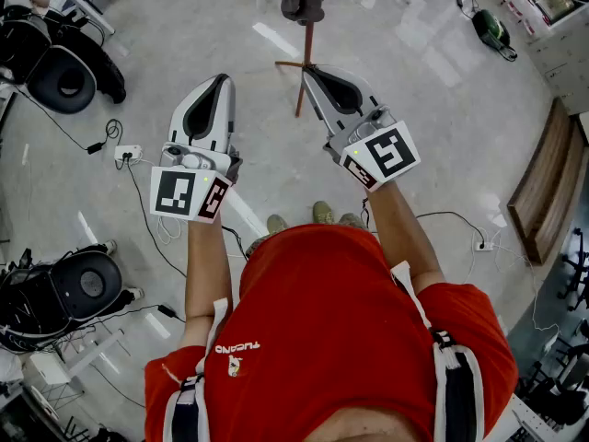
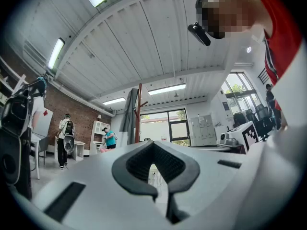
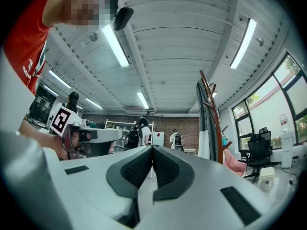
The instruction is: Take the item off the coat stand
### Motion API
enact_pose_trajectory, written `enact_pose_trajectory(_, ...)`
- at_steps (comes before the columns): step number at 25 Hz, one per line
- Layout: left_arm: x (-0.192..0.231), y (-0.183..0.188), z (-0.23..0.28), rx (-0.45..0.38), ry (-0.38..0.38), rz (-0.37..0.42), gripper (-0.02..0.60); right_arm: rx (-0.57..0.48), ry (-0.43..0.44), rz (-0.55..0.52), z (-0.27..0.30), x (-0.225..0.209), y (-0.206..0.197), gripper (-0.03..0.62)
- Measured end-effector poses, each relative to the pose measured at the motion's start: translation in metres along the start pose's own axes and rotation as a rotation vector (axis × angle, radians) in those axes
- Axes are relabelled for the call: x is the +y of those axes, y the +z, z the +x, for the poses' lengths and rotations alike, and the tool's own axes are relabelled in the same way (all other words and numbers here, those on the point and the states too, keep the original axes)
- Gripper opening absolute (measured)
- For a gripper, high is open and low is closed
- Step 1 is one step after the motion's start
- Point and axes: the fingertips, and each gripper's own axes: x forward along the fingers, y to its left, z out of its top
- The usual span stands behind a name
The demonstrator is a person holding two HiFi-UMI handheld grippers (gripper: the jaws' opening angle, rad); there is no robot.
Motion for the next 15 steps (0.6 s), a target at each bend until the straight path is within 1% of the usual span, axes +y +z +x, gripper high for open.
enact_pose_trajectory(6, 0.004, 0.0, -0.013, -0.007, 0.009, -0.002, 0.009, 0.0, -0.012, 0.001, 0.0, 0.01, -0.001, 0.025)
enact_pose_trajectory(15, 0.029, -0.007, -0.035, 0.001, -0.006, -0.009, 0.009, 0.017, -0.091, -0.024, 0.019, 0.028, -0.01, 0.026)
